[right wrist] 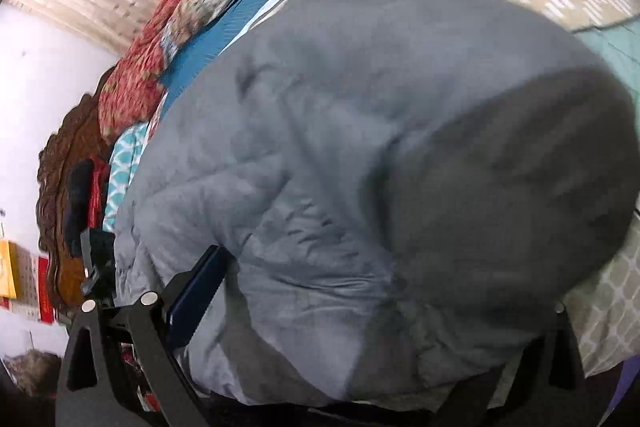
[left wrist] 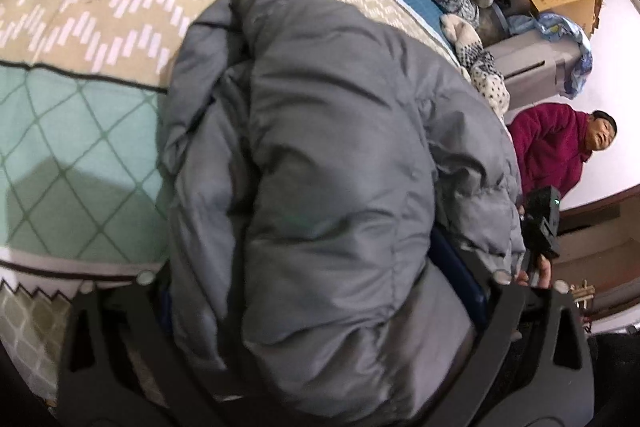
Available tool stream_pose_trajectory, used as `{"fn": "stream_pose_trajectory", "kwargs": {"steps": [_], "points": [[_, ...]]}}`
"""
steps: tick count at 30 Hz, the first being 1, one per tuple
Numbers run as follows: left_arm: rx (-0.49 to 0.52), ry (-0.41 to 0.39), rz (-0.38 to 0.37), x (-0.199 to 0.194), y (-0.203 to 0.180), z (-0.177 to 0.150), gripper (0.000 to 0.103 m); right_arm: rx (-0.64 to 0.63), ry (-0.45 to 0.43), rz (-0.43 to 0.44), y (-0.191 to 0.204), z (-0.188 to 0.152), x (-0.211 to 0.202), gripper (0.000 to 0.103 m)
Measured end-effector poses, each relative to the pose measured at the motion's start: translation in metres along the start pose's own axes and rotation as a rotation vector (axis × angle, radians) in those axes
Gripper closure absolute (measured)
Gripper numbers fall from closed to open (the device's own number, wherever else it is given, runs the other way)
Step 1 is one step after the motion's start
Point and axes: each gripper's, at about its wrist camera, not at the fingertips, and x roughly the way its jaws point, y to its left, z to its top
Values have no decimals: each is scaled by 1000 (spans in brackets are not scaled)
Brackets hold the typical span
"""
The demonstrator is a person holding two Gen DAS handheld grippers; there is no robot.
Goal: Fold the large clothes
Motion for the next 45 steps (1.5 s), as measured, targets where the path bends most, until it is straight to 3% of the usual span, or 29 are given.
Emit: {"fn": "stream_pose_trajectory", "kwargs": {"steps": [2, 5, 9, 15, 19, 20, 21, 22, 23, 25, 27, 33, 35, 39, 41, 45], "points": [[-2, -16, -24, -4, -7, 0, 49, -9, 21, 44, 7, 0, 0, 52], [-5, -72, -45, -19, -12, -1, 70, -54, 5, 53, 23, 1, -4, 67], [-30, -149, -110, -40, -21, 3, 75, -102, -59, 82, 43, 5, -23, 76], [94, -258, -173, -70, -75, 29, 75, -261, -202, 118, 93, 22, -70, 77], [113, -227, -99, -50, -75, 34, 74, -276, -203, 77, 88, 18, -67, 77], [99, -206, -59, -40, -70, 33, 69, -244, -173, 45, 75, 16, -56, 77], [77, -174, 45, -24, -59, 31, 65, -210, -144, 12, 63, 13, -47, 77], [53, -136, 168, -6, -45, 29, 56, -144, -88, -52, 41, 10, -29, 75], [37, -101, 217, 7, -34, 26, 42, -77, -47, -72, 23, 7, -16, 71], [10, -91, 215, 14, -22, 20, 30, 71, -27, 19, -9, -1, -6, 65], [12, -98, 221, 8, -25, 19, 29, 166, -38, 103, -26, -6, -7, 65], [53, -154, 169, -43, -31, 17, 29, 75, -84, 24, -17, -16, -37, 42], [49, -175, 156, -68, -25, 15, 23, 73, -108, 12, -22, -26, -54, 29], [29, -251, 181, -115, -23, 18, 15, 67, -156, -55, -38, -46, -98, 24], [38, -277, 196, -132, -27, 26, 8, 48, -197, -98, -48, -42, -122, 20], [112, -241, 203, -125, -36, 53, 8, 6, -298, -114, -26, -6, -153, 11]]}}
